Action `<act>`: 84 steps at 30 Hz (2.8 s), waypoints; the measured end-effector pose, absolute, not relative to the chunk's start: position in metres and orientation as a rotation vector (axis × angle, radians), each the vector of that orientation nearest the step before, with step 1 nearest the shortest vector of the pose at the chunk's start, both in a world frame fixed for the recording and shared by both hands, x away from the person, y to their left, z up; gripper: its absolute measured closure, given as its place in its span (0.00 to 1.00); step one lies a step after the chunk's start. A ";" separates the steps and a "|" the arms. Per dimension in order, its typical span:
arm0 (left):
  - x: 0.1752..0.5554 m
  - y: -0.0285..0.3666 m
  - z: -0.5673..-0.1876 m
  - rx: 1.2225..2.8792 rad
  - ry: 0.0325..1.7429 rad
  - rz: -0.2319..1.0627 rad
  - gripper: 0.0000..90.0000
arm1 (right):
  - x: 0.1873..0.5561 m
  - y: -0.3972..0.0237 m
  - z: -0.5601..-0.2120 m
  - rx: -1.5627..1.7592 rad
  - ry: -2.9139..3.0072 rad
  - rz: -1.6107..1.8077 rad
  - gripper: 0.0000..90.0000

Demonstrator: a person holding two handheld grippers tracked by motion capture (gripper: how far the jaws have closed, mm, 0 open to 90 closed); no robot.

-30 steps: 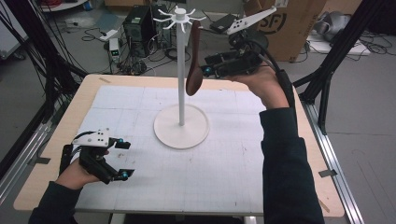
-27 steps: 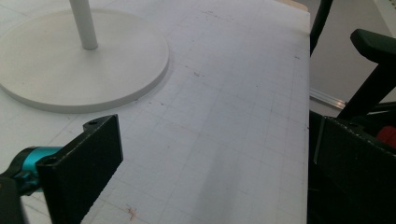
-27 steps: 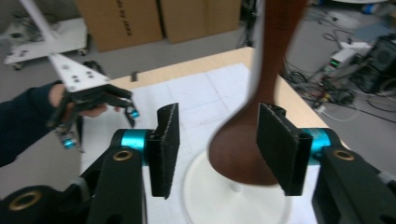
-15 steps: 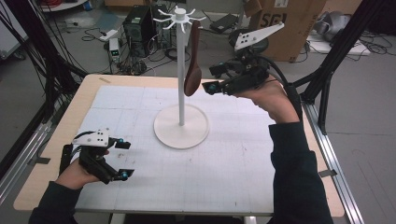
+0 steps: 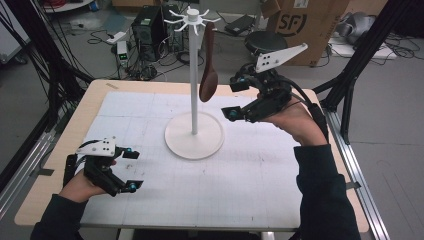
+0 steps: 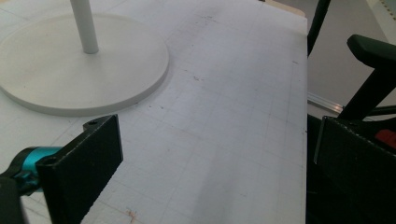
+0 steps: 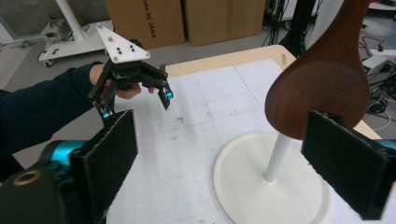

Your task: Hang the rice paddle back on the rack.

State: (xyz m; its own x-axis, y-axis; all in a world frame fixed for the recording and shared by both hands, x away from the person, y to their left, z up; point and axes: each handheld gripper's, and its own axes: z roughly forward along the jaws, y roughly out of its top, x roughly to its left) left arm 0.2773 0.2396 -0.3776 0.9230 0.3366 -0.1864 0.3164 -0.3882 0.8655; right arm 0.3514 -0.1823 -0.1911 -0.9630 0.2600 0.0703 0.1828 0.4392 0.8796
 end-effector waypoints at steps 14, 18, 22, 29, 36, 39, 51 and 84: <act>0.278 0.240 -0.378 1.993 0.470 0.019 0.02 | 0.330 -0.190 -0.218 0.325 2.609 1.595 0.03; 0.278 0.240 -0.378 1.990 0.474 0.021 0.02 | 0.323 -0.192 -0.228 0.308 2.622 1.591 0.03; 0.278 0.240 -0.378 1.991 0.476 0.025 0.02 | 0.317 -0.195 -0.242 0.297 2.634 1.574 0.03; 0.278 0.240 -0.378 1.986 0.481 0.027 0.02 | 0.311 -0.202 -0.266 0.306 2.633 1.549 0.03; 0.278 0.241 -0.379 1.981 0.490 0.031 0.02 | 0.307 -0.207 -0.288 0.311 2.646 1.526 0.03; 0.278 0.242 -0.379 1.978 0.490 0.035 0.02 | 0.306 -0.208 -0.295 0.319 2.646 1.522 0.03; 0.278 0.245 -0.377 1.944 0.498 0.059 0.02 | 0.301 -0.220 -0.326 0.432 2.607 1.517 0.03; 0.276 0.249 -0.383 1.897 0.513 0.119 0.02 | 0.271 -0.245 -0.384 0.623 2.533 1.524 0.03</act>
